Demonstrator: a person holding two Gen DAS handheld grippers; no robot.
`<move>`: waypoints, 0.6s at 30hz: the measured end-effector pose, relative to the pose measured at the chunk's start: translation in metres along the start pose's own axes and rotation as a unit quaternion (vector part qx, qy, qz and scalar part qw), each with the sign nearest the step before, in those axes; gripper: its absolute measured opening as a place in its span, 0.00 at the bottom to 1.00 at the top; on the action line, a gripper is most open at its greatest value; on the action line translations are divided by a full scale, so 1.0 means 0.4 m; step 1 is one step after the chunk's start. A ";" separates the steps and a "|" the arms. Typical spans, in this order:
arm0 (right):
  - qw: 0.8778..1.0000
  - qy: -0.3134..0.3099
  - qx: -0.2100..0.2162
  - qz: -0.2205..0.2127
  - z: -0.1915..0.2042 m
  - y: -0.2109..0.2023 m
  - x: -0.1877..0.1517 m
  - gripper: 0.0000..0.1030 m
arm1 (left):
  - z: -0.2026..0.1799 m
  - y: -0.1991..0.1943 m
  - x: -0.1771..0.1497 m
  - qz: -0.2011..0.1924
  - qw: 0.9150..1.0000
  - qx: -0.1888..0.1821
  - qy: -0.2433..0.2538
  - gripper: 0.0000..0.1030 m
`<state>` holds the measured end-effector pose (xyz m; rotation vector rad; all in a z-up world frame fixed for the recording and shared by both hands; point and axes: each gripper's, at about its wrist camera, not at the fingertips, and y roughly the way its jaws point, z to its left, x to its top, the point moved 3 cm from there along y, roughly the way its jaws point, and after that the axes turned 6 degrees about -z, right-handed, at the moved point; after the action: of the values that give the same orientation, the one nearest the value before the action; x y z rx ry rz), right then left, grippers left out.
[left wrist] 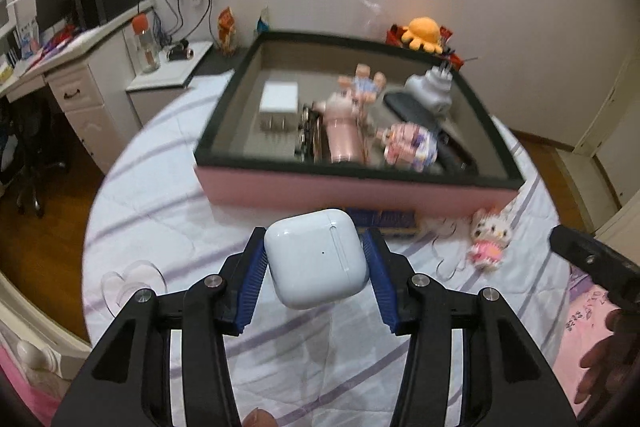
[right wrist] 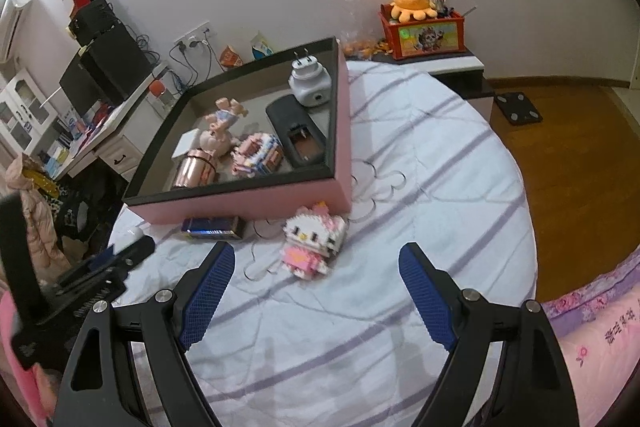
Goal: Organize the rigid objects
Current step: 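Close the left gripper on the white earbud case and lift it, then carry the earbud case with the left gripper into the box and release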
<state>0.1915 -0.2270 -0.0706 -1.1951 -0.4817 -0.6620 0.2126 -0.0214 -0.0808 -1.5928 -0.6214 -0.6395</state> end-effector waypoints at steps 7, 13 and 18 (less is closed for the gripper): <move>1.000 -0.026 0.009 -0.013 0.057 0.029 0.069 0.83 | 0.030 0.016 0.115 -0.020 1.000 -0.004 0.005 0.48; 0.999 -0.033 0.013 -0.019 0.075 0.078 0.129 0.83 | 0.062 0.110 0.193 -0.016 1.000 0.002 0.010 0.48; 1.000 -0.029 0.007 -0.005 0.060 0.134 0.145 0.83 | 0.072 0.205 0.197 0.010 1.000 0.000 0.010 0.48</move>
<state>0.2705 -0.2047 -0.0614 -1.2028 -0.5405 -0.6334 0.3278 0.0009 -0.0844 -1.5888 -0.5894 -0.6389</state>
